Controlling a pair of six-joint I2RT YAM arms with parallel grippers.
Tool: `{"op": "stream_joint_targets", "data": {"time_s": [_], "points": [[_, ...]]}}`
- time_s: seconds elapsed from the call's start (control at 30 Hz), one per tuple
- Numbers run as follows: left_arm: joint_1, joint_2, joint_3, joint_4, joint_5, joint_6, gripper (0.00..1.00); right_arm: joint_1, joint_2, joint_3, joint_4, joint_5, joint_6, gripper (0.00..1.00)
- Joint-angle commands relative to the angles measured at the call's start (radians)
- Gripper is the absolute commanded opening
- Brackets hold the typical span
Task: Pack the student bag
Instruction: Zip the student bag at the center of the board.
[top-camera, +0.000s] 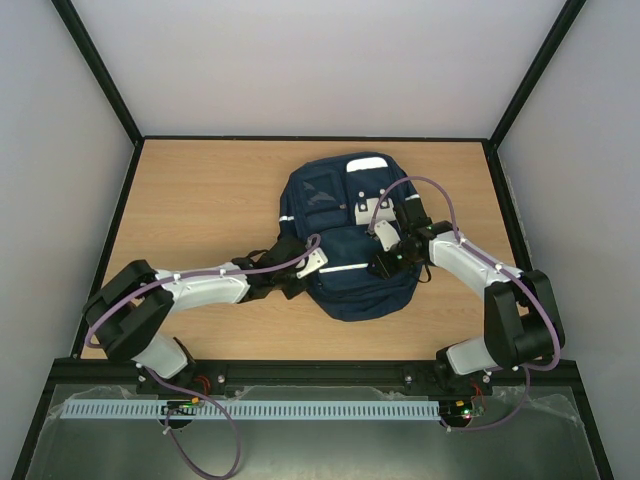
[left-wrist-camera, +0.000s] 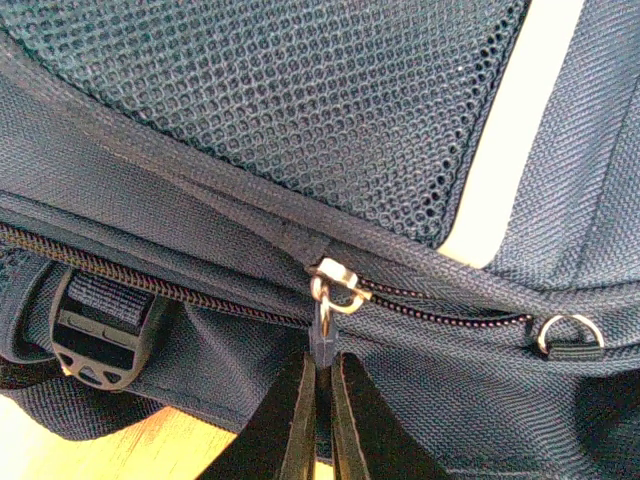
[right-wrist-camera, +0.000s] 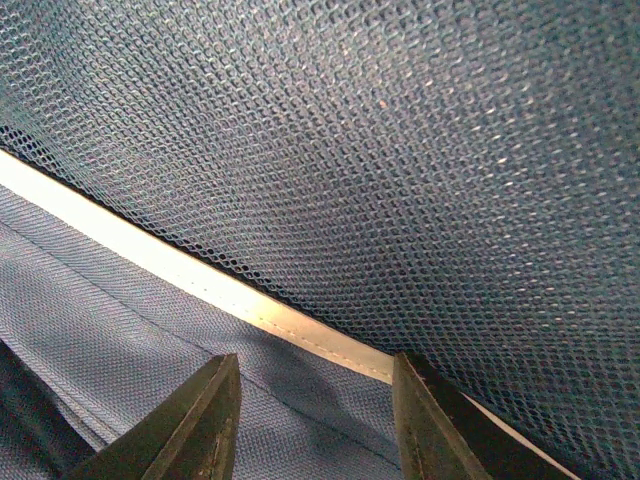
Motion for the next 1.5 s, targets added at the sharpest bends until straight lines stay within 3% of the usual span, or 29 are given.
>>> {"op": "stream_joint_targets", "data": {"time_s": [0.0, 0.17, 0.33, 0.63, 0.93, 1.17, 1.47], "points": [[0.002, -0.022, 0.008, 0.036, -0.019, 0.006, 0.04, -0.014, 0.006, -0.027, -0.007, 0.061, 0.006, 0.43], [0.001, 0.018, 0.029, 0.053, 0.009, -0.008, 0.15, -0.014, 0.006, -0.027, -0.008, 0.059, 0.006, 0.43], [0.002, 0.045, 0.035, 0.056, 0.012, -0.02, 0.16, -0.016, 0.007, -0.028, -0.008, 0.06, 0.004, 0.44], [-0.006, 0.029, 0.032, 0.047, 0.005, -0.032, 0.06, -0.017, 0.008, -0.028, -0.01, 0.059, 0.005, 0.43], [-0.054, -0.019, 0.082, -0.15, -0.014, -0.084, 0.02, -0.017, -0.104, 0.114, -0.111, -0.07, -0.014, 0.43], [-0.069, -0.063, 0.089, -0.222, 0.031, -0.119, 0.02, 0.007, 0.031, 0.202, -0.126, -0.233, 0.005, 0.34], [-0.108, -0.068, 0.076, -0.301, 0.063, -0.175, 0.02, 0.009, 0.202, 0.19, -0.049, -0.2, 0.053, 0.28]]}}
